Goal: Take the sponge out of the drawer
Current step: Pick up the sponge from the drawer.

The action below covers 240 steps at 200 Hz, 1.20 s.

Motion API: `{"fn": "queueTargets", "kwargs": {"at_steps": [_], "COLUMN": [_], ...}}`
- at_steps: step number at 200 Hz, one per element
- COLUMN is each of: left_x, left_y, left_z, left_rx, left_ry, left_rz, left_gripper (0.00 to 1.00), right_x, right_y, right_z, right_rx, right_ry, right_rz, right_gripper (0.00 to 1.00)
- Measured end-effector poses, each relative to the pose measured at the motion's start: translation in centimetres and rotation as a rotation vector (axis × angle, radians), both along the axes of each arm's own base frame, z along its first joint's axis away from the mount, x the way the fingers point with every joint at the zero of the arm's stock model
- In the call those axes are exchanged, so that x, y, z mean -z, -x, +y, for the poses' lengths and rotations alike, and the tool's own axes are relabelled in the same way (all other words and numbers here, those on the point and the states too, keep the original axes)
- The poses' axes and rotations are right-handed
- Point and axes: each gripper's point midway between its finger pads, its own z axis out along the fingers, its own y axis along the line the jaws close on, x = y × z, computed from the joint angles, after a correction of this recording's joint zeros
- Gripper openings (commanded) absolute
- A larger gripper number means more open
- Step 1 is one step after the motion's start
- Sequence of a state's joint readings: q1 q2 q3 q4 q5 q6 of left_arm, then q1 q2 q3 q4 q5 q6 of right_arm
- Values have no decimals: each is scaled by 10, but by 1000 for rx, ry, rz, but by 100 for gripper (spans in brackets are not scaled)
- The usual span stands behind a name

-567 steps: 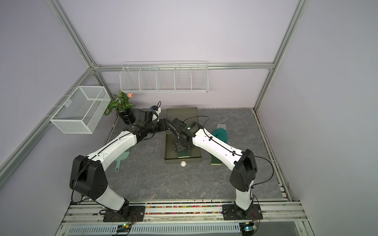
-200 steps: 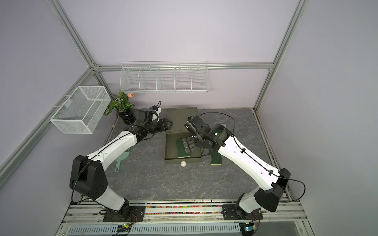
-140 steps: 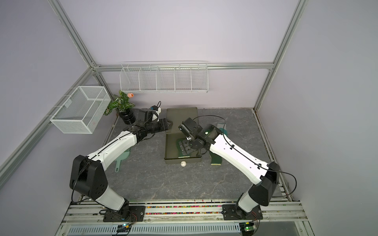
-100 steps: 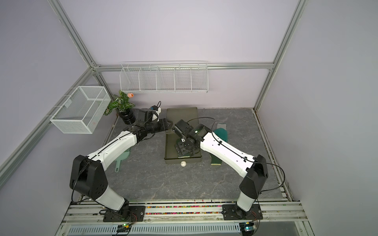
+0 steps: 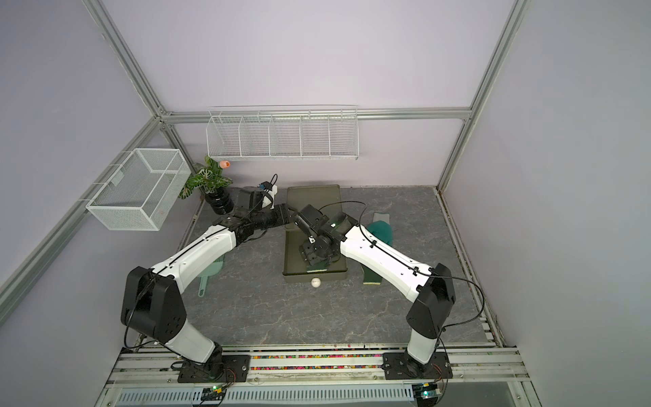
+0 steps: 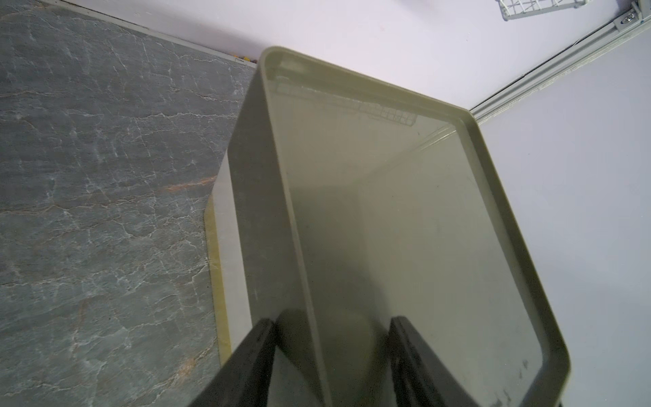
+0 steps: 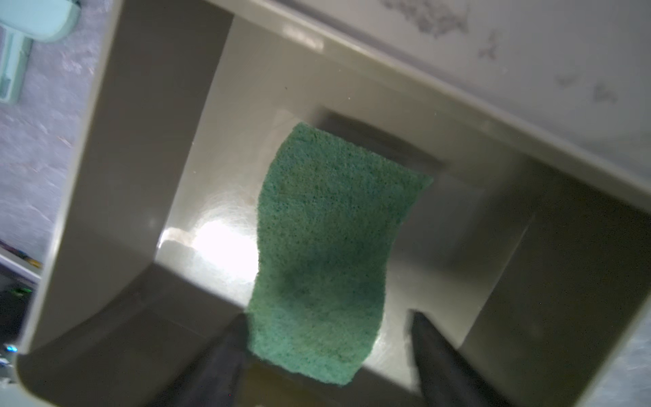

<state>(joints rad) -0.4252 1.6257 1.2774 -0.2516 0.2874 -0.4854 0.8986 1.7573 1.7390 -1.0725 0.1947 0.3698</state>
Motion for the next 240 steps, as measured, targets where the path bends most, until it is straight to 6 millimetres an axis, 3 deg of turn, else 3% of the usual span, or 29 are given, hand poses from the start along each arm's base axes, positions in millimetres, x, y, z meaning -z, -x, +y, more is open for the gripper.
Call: {"fn": "queueTargets", "kwargs": {"at_steps": [9,65,143,172,240], "left_x": [0,0,0,0,0], "left_y": [0,0,0,-1,-1], "left_z": [0,0,0,0,0], "left_rx": [0,0,0,0,0], "left_ry": [0,0,0,0,0], "left_rz": [0,0,-1,0,-1], "left_gripper": [56,56,56,56,56], "right_x": [-1,12,32,37,38], "right_y": [-1,-10,-13,-15,-21], "right_z": [2,13,12,11,5], "right_rx": [-1,-1,7,11,40], "right_ry": [-1,21,73,75,77], "right_rz": [0,18,46,59,50], "right_gripper": [89,89,89,100,76]}}
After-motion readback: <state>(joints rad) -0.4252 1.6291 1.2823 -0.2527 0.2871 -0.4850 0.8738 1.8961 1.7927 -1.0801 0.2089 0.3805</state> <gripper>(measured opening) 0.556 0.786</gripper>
